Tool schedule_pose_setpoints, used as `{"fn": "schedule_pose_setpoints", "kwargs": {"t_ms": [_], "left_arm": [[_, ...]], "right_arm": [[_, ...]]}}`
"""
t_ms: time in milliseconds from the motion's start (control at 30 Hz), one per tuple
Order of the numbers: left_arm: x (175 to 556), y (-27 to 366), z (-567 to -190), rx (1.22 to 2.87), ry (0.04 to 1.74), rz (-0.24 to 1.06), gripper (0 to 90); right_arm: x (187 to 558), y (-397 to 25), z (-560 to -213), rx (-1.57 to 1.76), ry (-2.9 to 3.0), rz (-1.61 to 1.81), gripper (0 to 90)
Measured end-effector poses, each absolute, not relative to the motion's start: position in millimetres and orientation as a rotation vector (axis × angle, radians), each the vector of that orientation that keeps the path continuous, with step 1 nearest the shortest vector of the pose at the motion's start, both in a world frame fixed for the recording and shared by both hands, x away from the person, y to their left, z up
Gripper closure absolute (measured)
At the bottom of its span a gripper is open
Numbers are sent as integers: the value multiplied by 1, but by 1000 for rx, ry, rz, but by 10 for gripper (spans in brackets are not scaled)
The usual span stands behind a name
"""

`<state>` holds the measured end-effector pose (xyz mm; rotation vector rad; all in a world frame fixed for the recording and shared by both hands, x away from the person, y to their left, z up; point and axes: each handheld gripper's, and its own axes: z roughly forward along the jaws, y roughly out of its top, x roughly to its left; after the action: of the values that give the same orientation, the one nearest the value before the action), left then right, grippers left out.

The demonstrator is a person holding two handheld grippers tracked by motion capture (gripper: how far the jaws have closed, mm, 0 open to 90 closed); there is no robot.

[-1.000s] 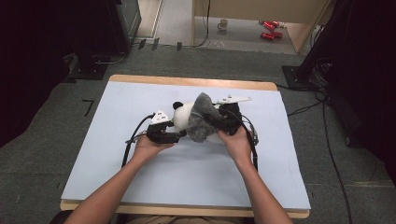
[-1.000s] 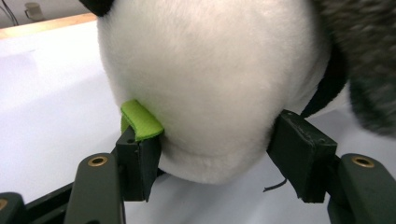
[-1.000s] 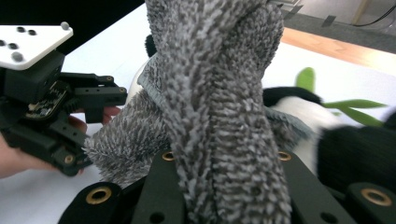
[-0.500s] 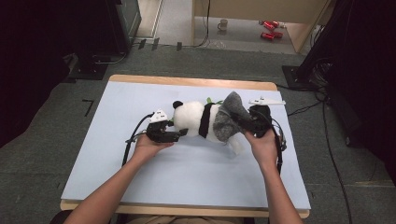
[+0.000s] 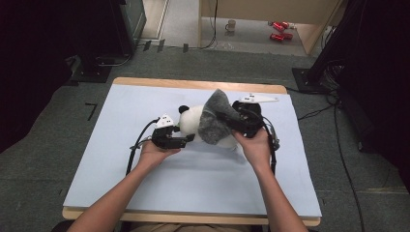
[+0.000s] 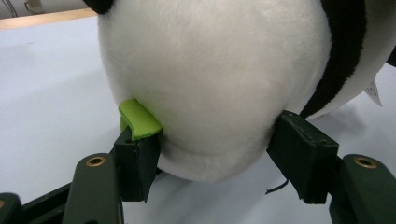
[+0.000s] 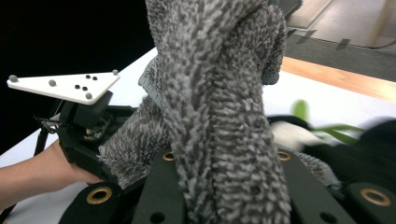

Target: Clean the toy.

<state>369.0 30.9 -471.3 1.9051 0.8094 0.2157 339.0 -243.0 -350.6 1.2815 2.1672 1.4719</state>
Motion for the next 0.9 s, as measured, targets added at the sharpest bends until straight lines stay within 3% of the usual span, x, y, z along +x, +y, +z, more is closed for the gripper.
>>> {"fn": "schedule_pose_setpoints", "kwargs": {"t_ms": [367,533,667,900], "left_arm": [[363,30,-472,1918,813,222,348],[364,30,-472,1910,813,221,346],[366,29,-472,1913,805,223,346],[371,30,-473,1905,788,214,341]], "right_arm": [[358,-189,-387,1235,2241,1390,727],[357,-195,-391,1216,2206,1371,679],[355,-204,-389,1251,2207,1328,740],[347,-232,-379,1317,2174,1320,747]]}}
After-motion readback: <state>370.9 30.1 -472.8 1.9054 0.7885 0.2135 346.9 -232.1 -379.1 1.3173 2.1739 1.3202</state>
